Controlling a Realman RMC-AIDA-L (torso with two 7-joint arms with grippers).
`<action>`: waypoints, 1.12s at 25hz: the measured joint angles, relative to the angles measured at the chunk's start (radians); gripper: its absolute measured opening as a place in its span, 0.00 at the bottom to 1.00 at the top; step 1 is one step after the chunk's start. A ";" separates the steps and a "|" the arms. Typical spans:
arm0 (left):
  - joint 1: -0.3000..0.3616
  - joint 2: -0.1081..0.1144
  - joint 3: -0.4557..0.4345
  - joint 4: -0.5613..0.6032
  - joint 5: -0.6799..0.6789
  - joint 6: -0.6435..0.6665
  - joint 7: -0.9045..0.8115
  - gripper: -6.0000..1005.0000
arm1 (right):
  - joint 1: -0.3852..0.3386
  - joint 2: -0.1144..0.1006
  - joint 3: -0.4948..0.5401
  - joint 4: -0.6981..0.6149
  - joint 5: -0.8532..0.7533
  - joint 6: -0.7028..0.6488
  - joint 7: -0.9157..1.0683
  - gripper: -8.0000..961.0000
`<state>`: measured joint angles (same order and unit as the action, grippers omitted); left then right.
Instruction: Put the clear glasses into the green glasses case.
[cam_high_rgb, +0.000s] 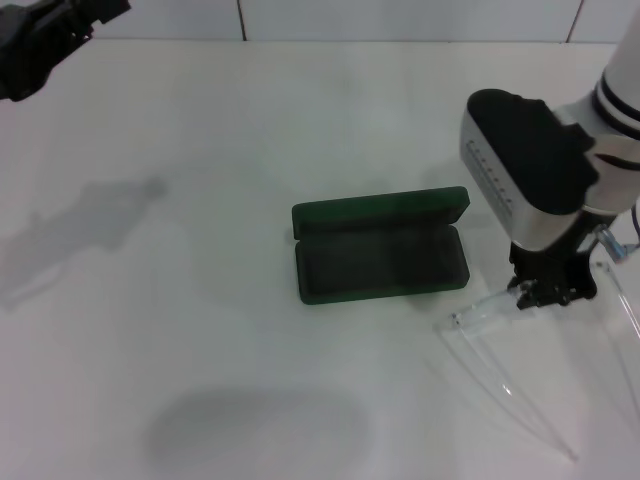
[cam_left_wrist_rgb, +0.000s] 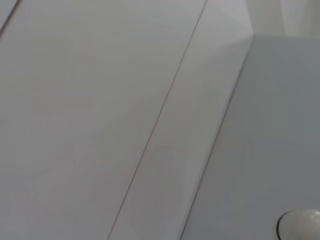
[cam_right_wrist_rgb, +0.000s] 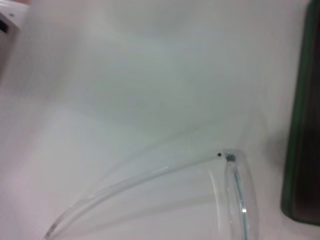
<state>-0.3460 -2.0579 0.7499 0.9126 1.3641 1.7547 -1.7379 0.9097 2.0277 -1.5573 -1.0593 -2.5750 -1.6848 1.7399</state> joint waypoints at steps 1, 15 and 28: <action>0.002 0.000 0.000 0.000 -0.005 0.001 0.000 0.04 | -0.019 -0.001 0.004 -0.033 0.008 -0.020 0.001 0.13; -0.004 0.047 0.009 0.007 -0.039 0.096 -0.022 0.04 | -0.293 -0.010 0.443 -0.410 0.347 -0.158 -0.064 0.11; -0.093 0.085 0.134 0.010 -0.010 0.185 -0.033 0.04 | -0.489 -0.003 0.564 -0.278 0.962 -0.118 -0.203 0.11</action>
<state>-0.4388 -1.9733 0.8835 0.9226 1.3542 1.9392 -1.7707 0.4203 2.0246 -0.9929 -1.3373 -1.6134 -1.8027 1.5370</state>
